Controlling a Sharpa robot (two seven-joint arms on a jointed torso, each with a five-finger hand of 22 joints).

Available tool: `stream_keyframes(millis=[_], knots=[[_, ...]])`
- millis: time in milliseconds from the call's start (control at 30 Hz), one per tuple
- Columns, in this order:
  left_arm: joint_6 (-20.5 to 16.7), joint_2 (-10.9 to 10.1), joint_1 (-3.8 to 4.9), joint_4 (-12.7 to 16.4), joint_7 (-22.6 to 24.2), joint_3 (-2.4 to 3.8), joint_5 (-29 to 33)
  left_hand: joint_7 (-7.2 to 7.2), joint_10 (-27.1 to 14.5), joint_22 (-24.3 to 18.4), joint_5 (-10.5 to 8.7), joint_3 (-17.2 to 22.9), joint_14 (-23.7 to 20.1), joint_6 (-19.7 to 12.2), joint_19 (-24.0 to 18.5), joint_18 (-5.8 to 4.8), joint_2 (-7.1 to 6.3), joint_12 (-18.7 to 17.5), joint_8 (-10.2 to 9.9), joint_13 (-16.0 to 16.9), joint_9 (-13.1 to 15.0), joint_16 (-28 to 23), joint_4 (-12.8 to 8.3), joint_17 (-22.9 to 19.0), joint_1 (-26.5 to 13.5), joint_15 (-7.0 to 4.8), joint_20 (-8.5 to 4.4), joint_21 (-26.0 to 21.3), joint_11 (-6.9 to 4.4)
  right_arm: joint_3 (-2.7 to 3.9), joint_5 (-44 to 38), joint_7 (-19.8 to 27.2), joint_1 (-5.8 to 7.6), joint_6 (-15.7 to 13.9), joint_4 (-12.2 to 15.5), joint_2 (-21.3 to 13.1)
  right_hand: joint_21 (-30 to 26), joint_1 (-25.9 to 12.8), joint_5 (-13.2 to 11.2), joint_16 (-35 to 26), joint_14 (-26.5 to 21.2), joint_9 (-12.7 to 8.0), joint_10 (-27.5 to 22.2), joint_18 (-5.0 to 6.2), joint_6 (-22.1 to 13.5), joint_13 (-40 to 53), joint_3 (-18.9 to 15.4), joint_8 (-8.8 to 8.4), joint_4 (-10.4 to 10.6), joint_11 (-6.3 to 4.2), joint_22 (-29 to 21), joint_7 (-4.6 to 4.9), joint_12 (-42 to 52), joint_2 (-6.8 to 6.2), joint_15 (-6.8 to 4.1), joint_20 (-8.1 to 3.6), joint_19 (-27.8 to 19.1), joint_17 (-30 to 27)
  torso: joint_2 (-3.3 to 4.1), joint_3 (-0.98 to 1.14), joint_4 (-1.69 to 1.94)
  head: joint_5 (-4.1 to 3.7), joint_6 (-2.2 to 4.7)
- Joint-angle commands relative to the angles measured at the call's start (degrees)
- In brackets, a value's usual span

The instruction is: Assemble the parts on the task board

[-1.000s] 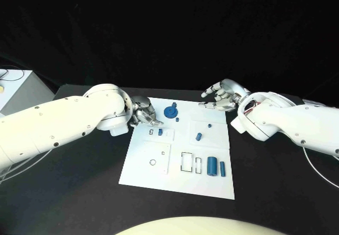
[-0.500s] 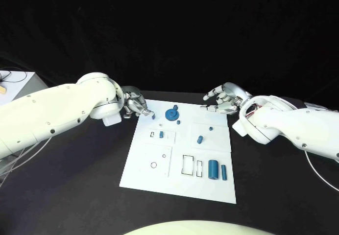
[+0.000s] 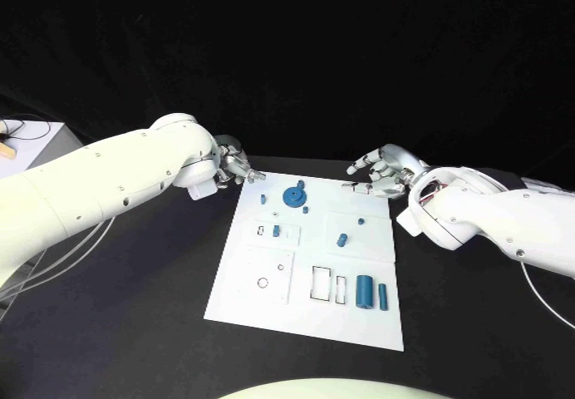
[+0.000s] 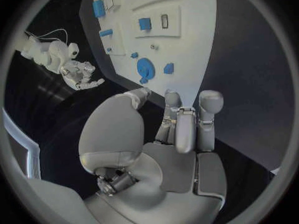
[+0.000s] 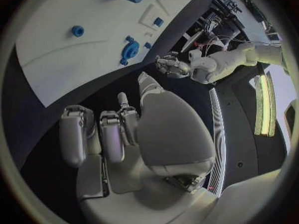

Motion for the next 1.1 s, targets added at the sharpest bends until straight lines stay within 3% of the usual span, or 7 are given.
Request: stream_keyframes(millis=[33, 200, 600, 1100], knots=[[2.59, 1.20, 0.10, -1.93, 0.57, 0.02, 0.43, 0.16, -0.30, 0.01, -0.21, -0.87, 2.25, 0.11, 0.06, 0.73, -0.05, 0.25, -0.26, -0.20, -0.29, 0.33, 0.04, 4.01, -1.08, 0.41, 0.39, 0.24, 0.39, 0.01, -0.29, 0.42, -0.02, 0.23, 0.22, 0.02, -0.19, -0.23, 0.26, -0.11, 5.92, -0.06, -0.36, 0.44, 0.21, 6.01, 0.24, -0.26, 0.06, -0.11, 9.13, 0.01, -0.12, 0.43, 0.20, 0.27, 2.33, 14.56, 0.42, -0.08, -0.19, -0.06, 0.14], [5.14, 2.64, 0.10, -4.12, 0.13, -0.01, 0.00, 0.08, -0.57, -0.15, -0.69, -3.64, 2.14, 0.38, -0.14, 0.78, -0.39, 0.44, -0.20, -0.46, -0.91, 0.37, 0.03, 3.92, -3.76, 0.44, 0.44, 0.19, 0.37, 0.01, -0.31, 0.40, -0.02, 0.20, 0.37, -0.01, -0.19, -0.23, 0.26, -0.11, 5.92, -0.06, -0.36, 0.44, 0.21, 6.01, 0.24, -0.26, 0.06, -0.11, 9.13, 0.01, -0.12, 0.43, 0.20, 0.27, 2.33, 14.56, 0.68, -0.12, -0.22, 0.06, 0.31], [7.11, 5.39, 0.04, -7.78, -0.11, -0.30, -0.24, -0.04, -0.54, 0.08, -0.26, -3.83, 2.23, 0.67, -0.06, 0.74, 0.45, 0.61, 0.00, -0.37, -1.07, 0.55, -0.03, 4.23, -3.42, 0.37, 0.44, 0.32, 0.27, 0.04, -0.50, 0.75, -0.01, -0.32, 0.79, 0.32, -0.19, -0.23, 0.26, -0.11, 5.92, -0.06, -0.36, 0.44, 0.21, 6.01, 0.24, -0.26, 0.06, -0.11, 9.13, 0.01, -0.12, 0.43, 0.20, 0.27, 2.33, 14.56, 0.68, -0.12, -0.31, 0.24, 0.01], [8.26, 6.25, -0.09, -9.42, -0.32, -0.70, -0.16, -0.18, -0.57, 0.25, 0.05, -3.64, 2.20, 1.10, -0.06, 0.71, 1.25, 0.80, 0.37, -0.35, -1.27, 0.62, -0.18, 4.23, -1.87, 0.28, 0.43, 0.45, 0.15, 0.05, -0.52, 0.91, 0.00, -0.50, 1.12, 0.45, -0.19, -0.23, 0.26, -0.11, 5.92, -0.06, -0.36, 0.44, 0.21, 6.01, 0.24, -0.26, 0.06, -0.11, 9.13, 0.01, -0.12, 0.43, 0.20, 0.27, 2.33, 14.56, 0.52, -0.13, -0.24, 0.33, -0.16]])
